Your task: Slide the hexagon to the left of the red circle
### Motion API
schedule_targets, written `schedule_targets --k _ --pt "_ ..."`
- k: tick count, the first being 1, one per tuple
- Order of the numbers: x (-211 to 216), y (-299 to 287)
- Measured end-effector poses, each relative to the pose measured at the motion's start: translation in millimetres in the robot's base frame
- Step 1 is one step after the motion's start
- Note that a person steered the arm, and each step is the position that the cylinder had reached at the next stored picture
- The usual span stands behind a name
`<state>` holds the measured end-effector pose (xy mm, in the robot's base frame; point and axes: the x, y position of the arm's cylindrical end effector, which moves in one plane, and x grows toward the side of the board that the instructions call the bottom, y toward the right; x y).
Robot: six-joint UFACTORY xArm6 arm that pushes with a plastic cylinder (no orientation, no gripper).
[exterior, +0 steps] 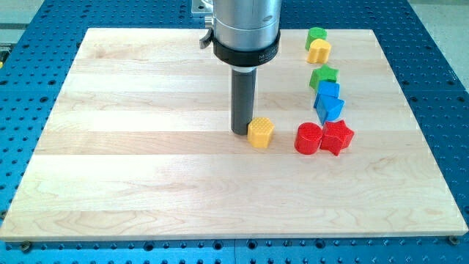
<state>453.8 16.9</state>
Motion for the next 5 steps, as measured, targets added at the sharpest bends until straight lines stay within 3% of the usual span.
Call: schedule_targets --k 5 --pt "16.8 17.0"
